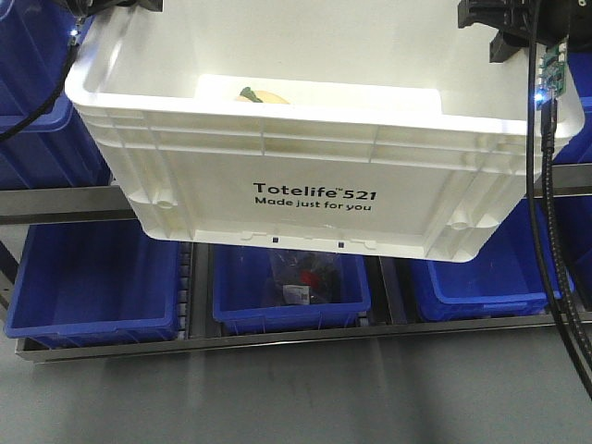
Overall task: Place moving items into box and shelve
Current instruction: 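Hold the tote steady with both grippers in front of the shelf rack, then raise and push the tote with both grippers onto the upper shelf rollers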
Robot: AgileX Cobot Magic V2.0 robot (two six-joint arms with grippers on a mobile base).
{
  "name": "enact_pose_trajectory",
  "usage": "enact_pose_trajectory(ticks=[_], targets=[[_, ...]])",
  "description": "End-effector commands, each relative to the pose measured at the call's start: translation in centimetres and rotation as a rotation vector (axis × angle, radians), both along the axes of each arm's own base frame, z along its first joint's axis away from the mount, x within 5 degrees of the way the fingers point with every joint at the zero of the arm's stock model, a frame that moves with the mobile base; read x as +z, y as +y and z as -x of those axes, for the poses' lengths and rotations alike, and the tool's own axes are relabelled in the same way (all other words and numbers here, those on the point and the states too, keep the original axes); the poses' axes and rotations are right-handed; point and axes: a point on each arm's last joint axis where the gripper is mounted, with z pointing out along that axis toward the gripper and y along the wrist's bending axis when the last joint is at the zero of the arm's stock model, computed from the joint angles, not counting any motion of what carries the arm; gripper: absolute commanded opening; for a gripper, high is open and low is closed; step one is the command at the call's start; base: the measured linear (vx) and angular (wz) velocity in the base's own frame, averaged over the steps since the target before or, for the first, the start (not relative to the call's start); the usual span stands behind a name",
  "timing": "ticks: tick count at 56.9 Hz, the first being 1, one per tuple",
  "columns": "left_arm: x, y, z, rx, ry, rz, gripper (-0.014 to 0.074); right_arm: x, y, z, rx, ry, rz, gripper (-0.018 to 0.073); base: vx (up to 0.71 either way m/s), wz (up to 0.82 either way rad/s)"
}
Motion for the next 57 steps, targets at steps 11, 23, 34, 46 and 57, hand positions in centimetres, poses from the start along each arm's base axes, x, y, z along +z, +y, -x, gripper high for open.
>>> enact_pose_trajectory(ticks=[11, 23, 34, 46, 57], targets=[[5.5, 1.6, 0.8, 0.031, -0.355, 0.002, -0.0001, 4.0, -2.7, 0.7, -0.044, -0.219, 0.207, -0.0001, 0.00, 0.00], [3.7, 1.1, -0.8, 0.029, -0.313, -0.012, -0.0001, 4.7, -2.4, 0.2, -0.014, -0.312, 0.202, -0.0001, 0.00, 0.00], [2.5, 0.6, -2.3, 0.025, -0.325, -0.009, -0.0001, 4.7, -2.4, -0.7, 0.000, -0.370, 0.258, -0.0001, 0.00, 0.00], [1.8, 0.2, -3.6, 0.021, -0.367, 0.000, -0.0001, 3.9, -2.2, -2.6, 0.029, -0.411, 0.313, -0.0001, 0.00, 0.00], [1.6, 0.0, -4.6, 0.013, -0.448, -0.033, -0.0001, 3.4, -1.5, -4.3, 0.085, -0.489, 0.331, -0.0001, 0.00, 0.00]])
